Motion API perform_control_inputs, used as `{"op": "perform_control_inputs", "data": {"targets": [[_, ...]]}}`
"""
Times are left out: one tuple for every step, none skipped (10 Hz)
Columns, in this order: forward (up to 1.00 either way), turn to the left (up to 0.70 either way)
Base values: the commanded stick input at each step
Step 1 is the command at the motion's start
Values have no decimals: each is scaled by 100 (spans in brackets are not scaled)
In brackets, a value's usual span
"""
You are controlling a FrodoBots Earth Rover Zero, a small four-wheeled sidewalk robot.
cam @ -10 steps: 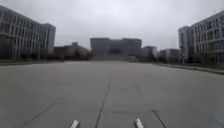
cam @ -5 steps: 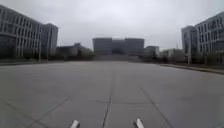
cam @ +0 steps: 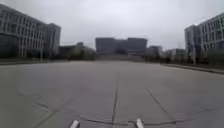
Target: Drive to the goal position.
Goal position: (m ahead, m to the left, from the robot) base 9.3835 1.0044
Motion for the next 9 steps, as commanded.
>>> {"op": "perform_control_inputs", "data": {"targets": [[100,0],[100,0],[100,0],[100,0],[100,0],[100,0],[100,0],[100,0],[100,0]]}}
